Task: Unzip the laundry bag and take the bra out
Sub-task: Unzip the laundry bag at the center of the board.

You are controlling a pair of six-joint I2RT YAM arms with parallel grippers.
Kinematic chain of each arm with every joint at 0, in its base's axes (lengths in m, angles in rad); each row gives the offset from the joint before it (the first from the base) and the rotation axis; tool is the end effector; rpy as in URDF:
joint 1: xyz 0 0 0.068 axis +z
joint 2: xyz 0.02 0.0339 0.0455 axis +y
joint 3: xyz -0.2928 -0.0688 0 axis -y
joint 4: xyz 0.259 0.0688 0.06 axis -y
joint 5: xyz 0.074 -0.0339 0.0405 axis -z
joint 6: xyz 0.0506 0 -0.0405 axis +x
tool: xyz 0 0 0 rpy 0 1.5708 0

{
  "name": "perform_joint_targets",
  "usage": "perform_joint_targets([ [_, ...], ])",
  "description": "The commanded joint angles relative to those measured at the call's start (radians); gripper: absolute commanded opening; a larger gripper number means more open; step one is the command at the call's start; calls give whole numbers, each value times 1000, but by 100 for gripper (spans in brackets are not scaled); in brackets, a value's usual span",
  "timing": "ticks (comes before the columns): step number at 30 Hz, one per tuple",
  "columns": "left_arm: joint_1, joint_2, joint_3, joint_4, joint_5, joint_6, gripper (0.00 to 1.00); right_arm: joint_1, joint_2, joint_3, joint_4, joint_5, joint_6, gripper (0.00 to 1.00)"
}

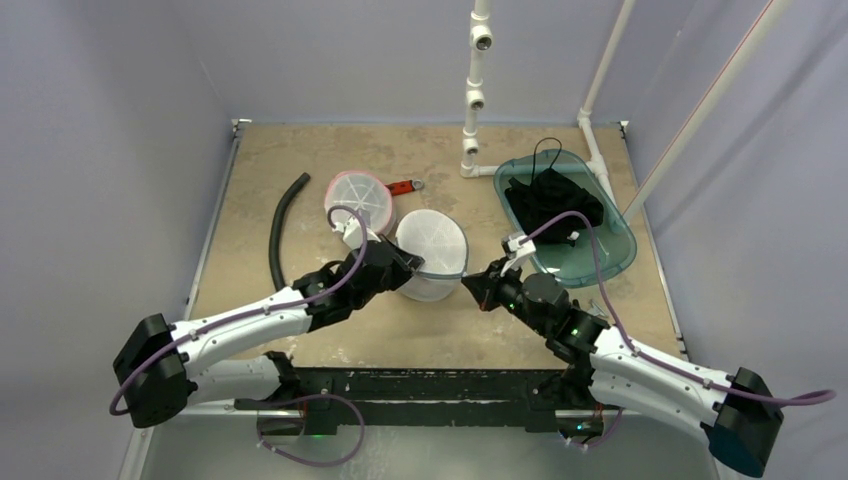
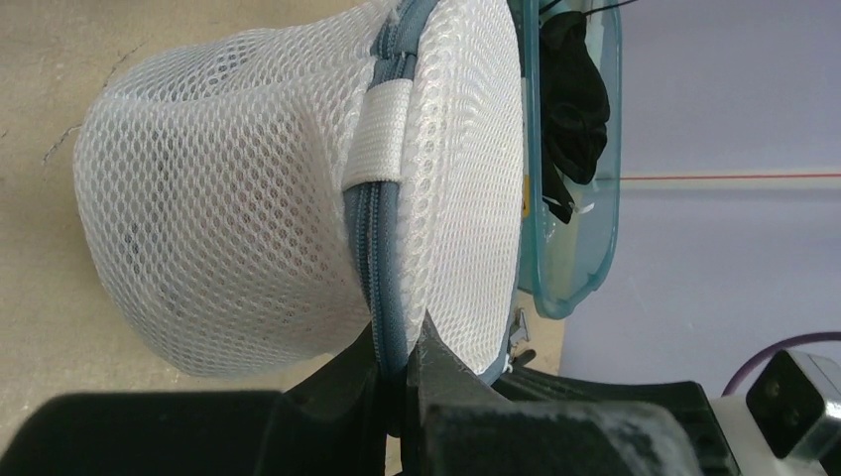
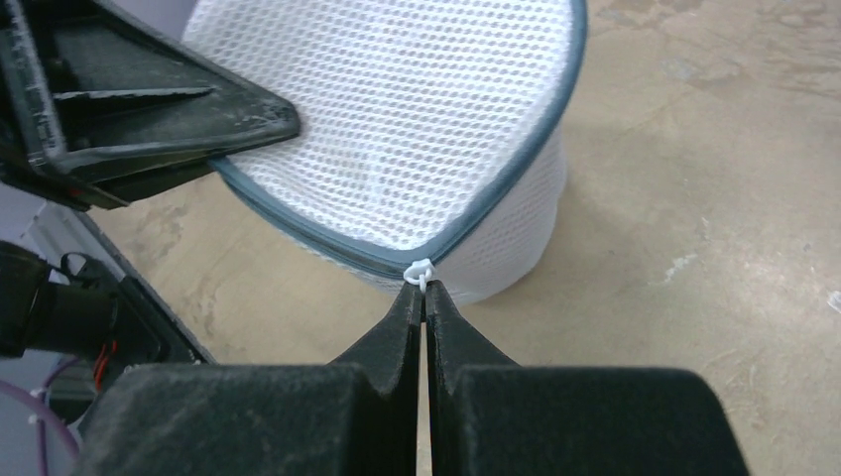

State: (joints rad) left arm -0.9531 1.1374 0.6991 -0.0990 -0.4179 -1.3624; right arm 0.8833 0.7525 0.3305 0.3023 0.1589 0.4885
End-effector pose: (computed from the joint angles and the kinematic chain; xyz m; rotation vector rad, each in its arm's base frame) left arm 0.1675 -0.2003 0.2621 -0.7045 2.0939 -0.9549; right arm 0.1269 0.1419 0.2475 -0.2240 1.7558 0.8831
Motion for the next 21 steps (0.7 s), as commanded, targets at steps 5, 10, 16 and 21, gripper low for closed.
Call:
perform_joint_targets([
  [5,95,-59,-15,41,84,212,0,-5,-16,-14,-63,225,104,0],
  [10,153,-3,21,67,247,346,0,-5,-61,-31,-55,221,82,0],
  [16,264,99,96,71,412,489,21,-5,-133,-70,23,77,-3,0],
  [21,289,175,109,73,463,479,58,-5,-90,-94,63,42,16,0],
])
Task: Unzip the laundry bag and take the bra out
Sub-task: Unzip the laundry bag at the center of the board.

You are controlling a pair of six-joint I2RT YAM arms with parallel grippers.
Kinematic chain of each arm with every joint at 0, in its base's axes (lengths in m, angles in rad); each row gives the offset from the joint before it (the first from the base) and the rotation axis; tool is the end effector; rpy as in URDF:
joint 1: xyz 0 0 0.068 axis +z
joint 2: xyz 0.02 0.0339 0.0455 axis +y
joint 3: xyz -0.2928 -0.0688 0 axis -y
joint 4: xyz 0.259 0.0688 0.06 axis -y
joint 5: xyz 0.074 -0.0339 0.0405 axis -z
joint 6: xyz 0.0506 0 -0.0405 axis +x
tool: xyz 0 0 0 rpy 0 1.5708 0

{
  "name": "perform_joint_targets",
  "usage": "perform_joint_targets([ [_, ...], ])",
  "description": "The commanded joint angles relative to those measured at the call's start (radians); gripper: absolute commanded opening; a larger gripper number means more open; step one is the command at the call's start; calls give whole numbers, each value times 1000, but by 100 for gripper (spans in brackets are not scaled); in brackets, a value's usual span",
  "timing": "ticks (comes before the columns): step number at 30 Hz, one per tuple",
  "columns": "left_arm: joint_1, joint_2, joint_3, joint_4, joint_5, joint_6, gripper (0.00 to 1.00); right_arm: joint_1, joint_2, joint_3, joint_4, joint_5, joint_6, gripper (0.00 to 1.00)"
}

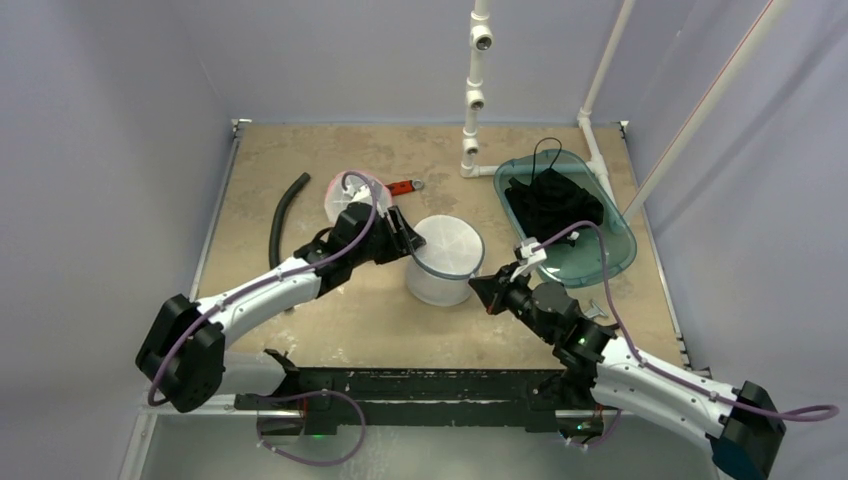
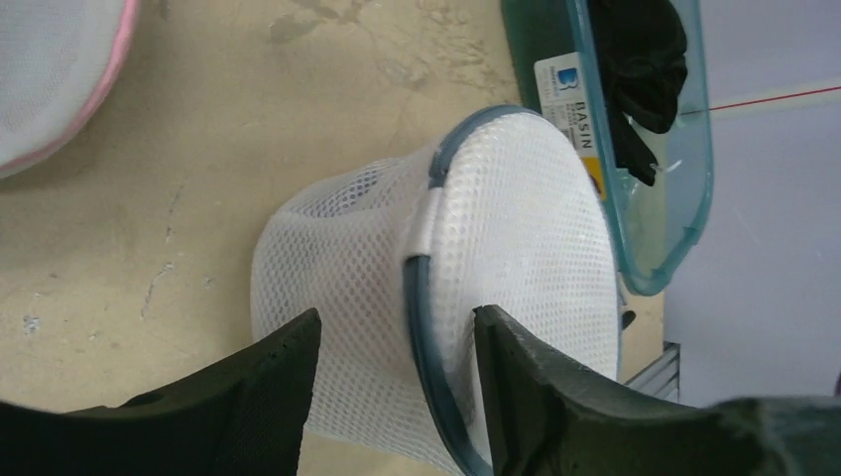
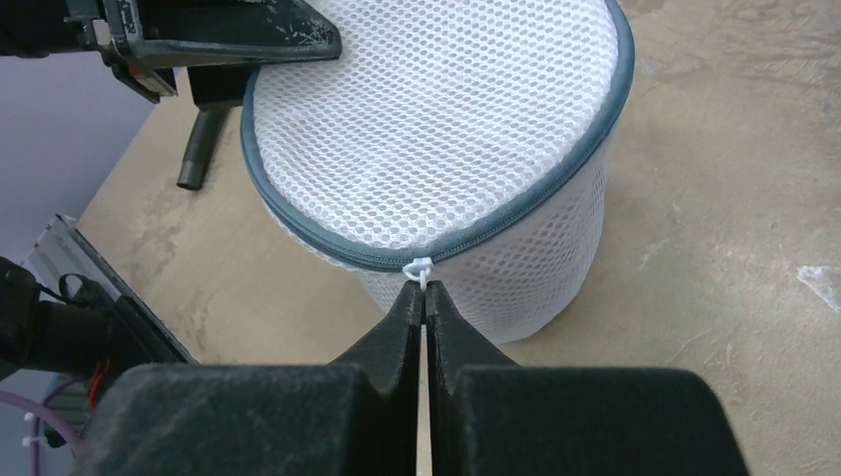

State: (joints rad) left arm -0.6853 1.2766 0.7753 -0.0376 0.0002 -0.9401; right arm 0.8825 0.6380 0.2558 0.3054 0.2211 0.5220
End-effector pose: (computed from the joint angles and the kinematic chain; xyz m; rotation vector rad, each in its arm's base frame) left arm 0.2307 -0.1886 0.2579 -0.2876 2.2466 -0.9330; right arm 0.1169 0.1246 0.2375 -0.1339 1.7171 0.8796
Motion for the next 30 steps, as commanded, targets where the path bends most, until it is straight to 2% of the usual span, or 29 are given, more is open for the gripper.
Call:
perform_joint_targets([
  [1,21,30,23,5,39,41,62,-4,32,-23,66,-21,-15,0],
  [5,21,-73,-25,-61,-13,-24,68,-5,38,-26,77,-23,-16,0],
  [9,9,-260,-93,-143,-101,-179,71,-4,41,-29,78,-17,-26,0],
  [11,-23,-344,-134,-154,-146,-277,76,-3,45,-29,84,-17,-30,0],
  [14,-139,-397,-166,-157,-247,-433,77,-4,57,-26,90,-14,-33,0],
  [16,-280,-372,-158,-150,-325,-521,77,-4,64,-24,96,-14,-35,0],
  [21,-511,-202,-64,-128,-464,-659,77,-5,74,-21,103,-18,-36,0],
  [26,-620,-79,-11,-83,-539,-742,77,-4,71,-23,96,-20,-38,0],
  [30,-626,-20,2,-83,-609,-818,75,-3,69,-27,103,-35,-33,0],
])
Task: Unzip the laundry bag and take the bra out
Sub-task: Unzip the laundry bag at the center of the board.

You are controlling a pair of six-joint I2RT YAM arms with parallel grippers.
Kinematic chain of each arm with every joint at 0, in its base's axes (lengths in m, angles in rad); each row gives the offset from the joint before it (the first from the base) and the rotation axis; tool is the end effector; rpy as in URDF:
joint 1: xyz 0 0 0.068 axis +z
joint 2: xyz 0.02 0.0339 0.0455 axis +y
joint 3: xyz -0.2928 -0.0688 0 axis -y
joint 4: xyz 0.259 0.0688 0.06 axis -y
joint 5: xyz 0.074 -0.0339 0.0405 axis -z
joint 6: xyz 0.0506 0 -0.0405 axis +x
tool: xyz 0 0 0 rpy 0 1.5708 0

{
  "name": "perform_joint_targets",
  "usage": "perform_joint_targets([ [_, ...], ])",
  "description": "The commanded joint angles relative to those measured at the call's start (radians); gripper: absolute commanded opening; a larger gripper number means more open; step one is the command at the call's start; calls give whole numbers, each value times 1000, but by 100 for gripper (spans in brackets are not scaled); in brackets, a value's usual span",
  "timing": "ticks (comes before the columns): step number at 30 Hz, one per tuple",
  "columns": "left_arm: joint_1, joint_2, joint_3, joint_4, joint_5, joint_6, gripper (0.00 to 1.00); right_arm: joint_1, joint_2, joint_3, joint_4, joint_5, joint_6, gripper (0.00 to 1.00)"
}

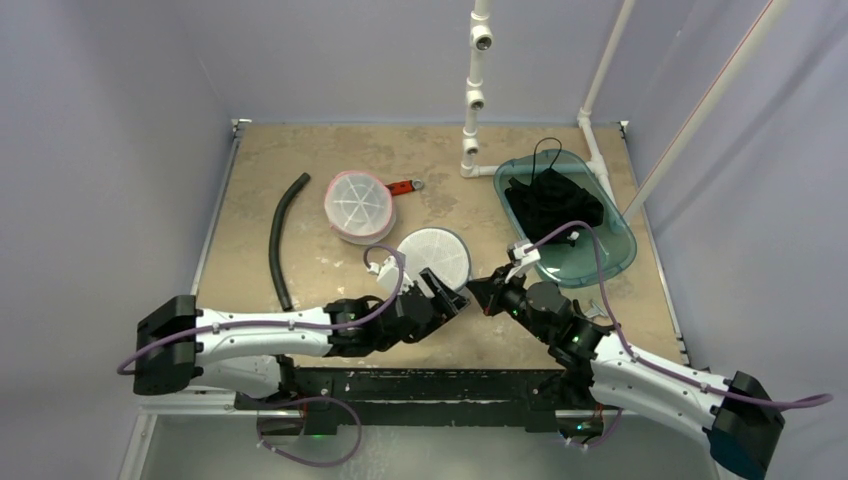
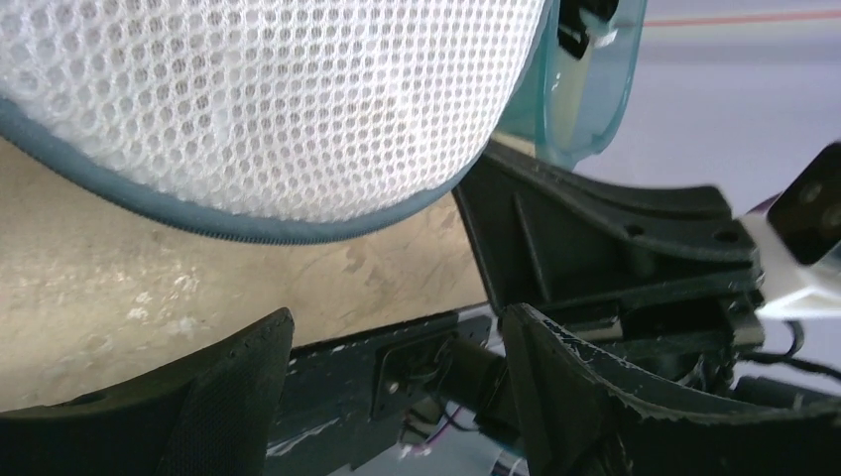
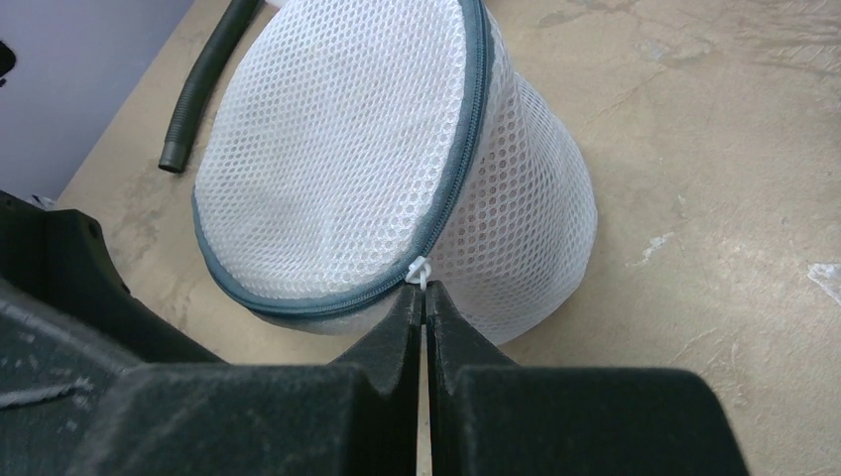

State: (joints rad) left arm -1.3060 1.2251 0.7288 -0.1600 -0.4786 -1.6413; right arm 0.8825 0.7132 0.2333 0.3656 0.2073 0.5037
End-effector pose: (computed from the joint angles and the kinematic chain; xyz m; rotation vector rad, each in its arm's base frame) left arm 0.0935 -0.2558 0.2458 -0.6758 2.2887 -1.1042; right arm 0.1216 0.1314 0.2246 -0.1701 1.7501 0.8574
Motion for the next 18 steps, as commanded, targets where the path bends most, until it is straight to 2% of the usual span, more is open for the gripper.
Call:
perform_joint_targets([
  [1,-5,37,42,59,-146,-128,75,-4,-7,-6,44,-27,-14,0],
  [5,4,67,47,102,-203,-147,72,-3,-12,-8,39,-45,-16,0],
  [10,69,115,26,138,-162,-167,65,-3,-13,-7,41,-67,-23,0],
  [14,108,126,15,145,-144,-161,54,-3,-24,-12,45,-86,-25,0],
  [18,146,118,6,142,-134,-136,38,-3,-24,-10,51,-105,-32,0],
])
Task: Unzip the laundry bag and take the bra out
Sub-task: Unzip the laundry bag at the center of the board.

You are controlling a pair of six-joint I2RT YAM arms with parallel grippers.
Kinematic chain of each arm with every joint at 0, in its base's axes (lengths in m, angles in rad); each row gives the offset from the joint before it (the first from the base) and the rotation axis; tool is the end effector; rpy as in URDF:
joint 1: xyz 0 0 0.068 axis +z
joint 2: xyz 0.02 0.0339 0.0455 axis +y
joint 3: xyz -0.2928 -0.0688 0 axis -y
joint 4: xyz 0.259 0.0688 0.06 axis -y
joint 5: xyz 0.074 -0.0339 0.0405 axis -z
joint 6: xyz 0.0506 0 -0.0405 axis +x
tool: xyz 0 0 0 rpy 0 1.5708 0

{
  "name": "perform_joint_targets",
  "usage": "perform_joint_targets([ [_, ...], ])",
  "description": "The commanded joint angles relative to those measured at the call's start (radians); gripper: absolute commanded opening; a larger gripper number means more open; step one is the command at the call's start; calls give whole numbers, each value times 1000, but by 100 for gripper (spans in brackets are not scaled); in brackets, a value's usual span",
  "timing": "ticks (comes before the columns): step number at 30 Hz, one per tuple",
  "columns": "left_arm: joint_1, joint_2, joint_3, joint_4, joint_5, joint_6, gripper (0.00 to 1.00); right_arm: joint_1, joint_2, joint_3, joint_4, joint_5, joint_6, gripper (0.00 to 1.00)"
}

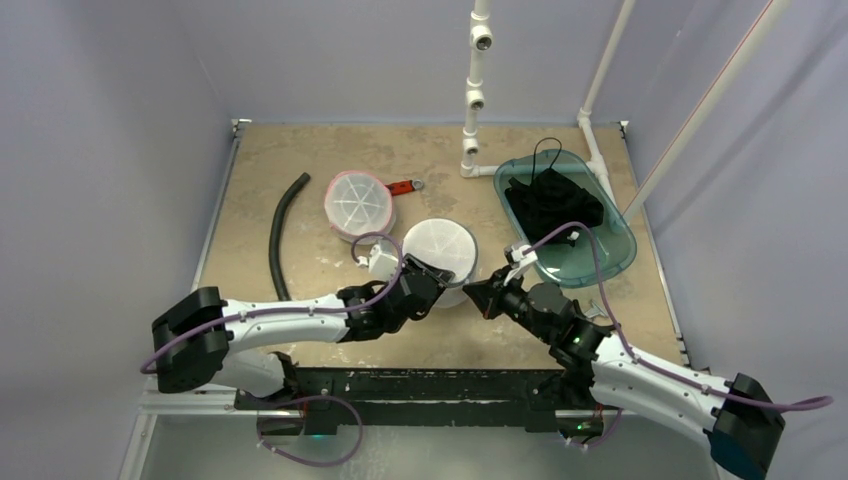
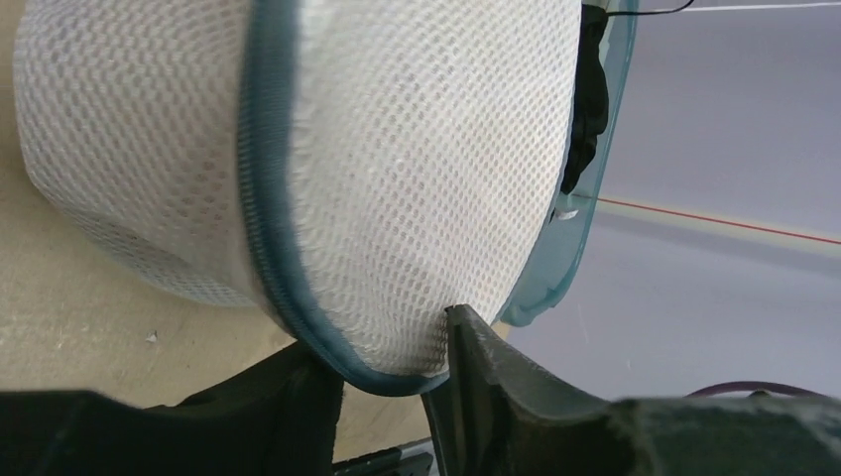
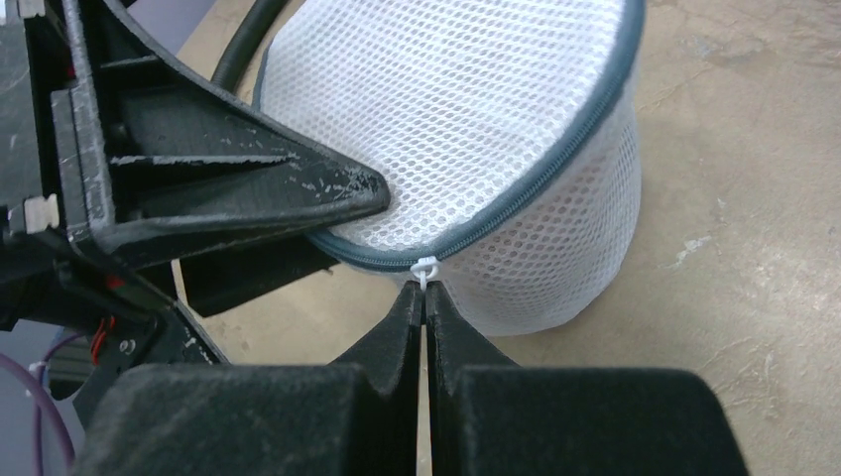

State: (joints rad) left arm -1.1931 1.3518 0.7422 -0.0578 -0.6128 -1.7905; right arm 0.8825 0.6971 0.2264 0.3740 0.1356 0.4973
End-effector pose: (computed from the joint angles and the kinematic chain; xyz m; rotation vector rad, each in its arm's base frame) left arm 0.1354 -0.2623 0.2288 -1.0024 2.0699 -1.0427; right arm 0.1178 0.1324 0.2255 -0.2290 1.7376 0.9190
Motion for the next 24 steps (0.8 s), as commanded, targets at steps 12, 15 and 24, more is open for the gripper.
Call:
perform_joint_targets([
  [12,168,-149,-11,-13,30,268,0,-1,122,161,50,-88,-83,0],
  [15,200,-184,1,-40,44,355,0,-3,113,166,36,-54,-100,0],
  [24,276,-232,-1,-17,179,580,0,-3,131,170,-51,21,-40,0],
])
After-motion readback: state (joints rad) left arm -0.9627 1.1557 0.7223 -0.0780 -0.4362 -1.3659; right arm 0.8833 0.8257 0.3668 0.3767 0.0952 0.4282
